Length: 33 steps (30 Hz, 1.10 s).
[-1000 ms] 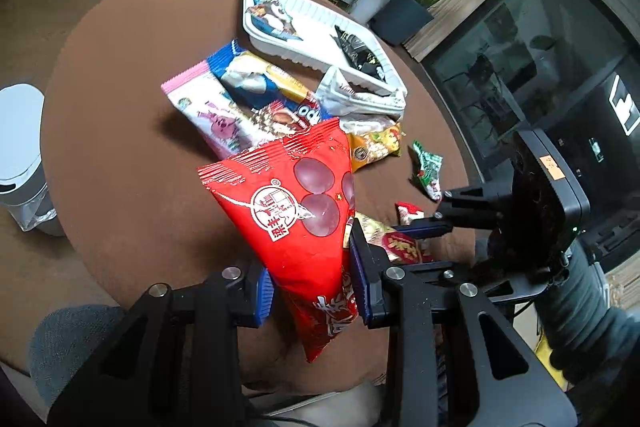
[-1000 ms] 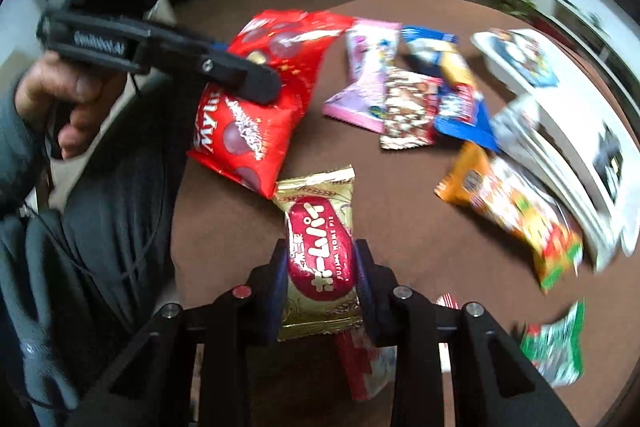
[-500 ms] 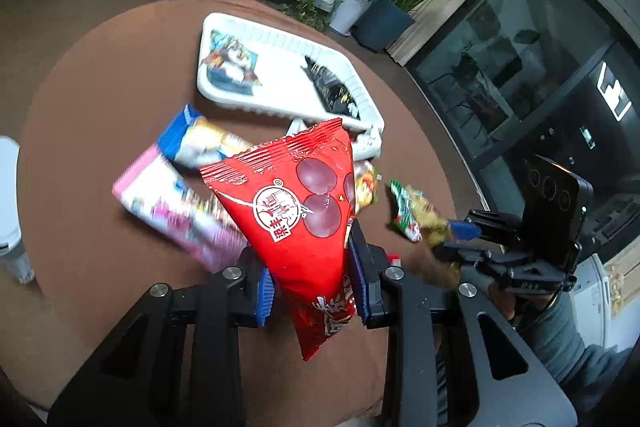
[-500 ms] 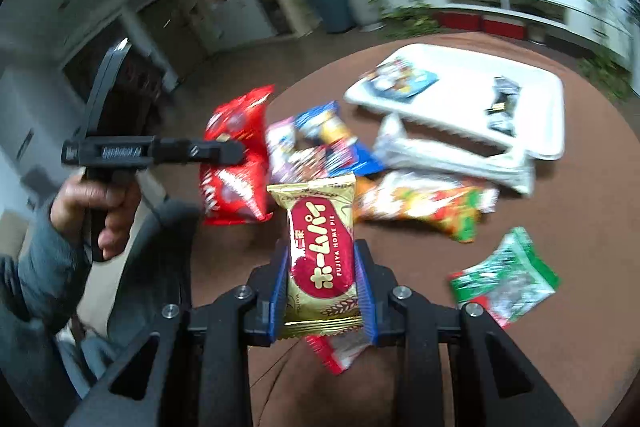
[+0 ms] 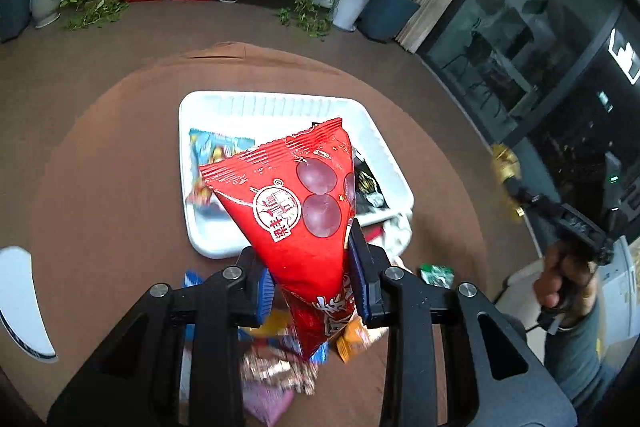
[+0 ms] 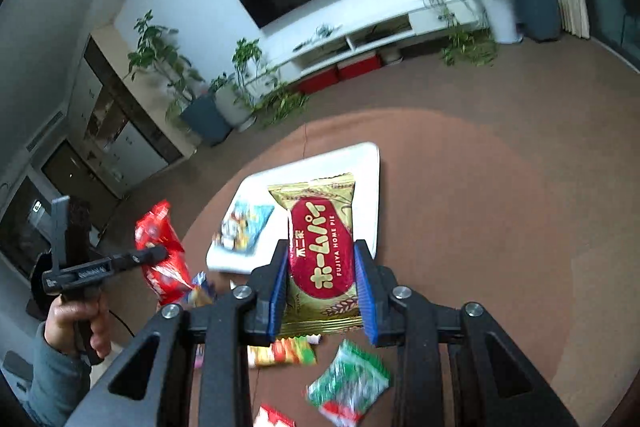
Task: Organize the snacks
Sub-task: 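Carry the red bag and gold packet over the white tray, then release both snacks into the tray and lift both tools away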
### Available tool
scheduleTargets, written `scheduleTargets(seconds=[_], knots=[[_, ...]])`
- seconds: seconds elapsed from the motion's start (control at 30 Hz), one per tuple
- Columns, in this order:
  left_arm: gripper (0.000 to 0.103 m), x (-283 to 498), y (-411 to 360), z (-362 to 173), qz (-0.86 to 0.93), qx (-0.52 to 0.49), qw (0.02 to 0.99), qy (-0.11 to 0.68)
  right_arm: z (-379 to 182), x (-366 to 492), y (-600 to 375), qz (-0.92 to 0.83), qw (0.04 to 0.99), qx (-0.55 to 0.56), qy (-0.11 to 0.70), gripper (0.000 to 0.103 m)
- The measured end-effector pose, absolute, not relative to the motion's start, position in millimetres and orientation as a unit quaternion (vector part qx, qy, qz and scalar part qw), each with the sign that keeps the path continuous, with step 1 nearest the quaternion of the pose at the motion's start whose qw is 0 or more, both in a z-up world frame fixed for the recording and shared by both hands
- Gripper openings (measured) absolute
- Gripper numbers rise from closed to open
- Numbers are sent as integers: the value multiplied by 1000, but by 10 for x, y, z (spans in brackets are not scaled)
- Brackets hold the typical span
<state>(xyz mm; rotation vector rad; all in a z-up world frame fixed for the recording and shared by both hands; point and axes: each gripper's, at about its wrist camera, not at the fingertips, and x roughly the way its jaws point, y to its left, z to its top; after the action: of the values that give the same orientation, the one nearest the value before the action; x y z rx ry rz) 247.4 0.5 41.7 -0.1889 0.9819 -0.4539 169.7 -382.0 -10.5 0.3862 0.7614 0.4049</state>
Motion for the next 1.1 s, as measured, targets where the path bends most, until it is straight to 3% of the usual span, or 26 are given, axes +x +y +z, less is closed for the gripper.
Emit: scheduleTargets(seconds=[0.23,1.1], knots=[[29,2930,-249,400,-213,-50,838,500,-20,2053,-3452,208,892,172,362,33],[31,3618,-529,-417,-163,-43,821,545,-924,3089,-2365,183,860,57,474,33]])
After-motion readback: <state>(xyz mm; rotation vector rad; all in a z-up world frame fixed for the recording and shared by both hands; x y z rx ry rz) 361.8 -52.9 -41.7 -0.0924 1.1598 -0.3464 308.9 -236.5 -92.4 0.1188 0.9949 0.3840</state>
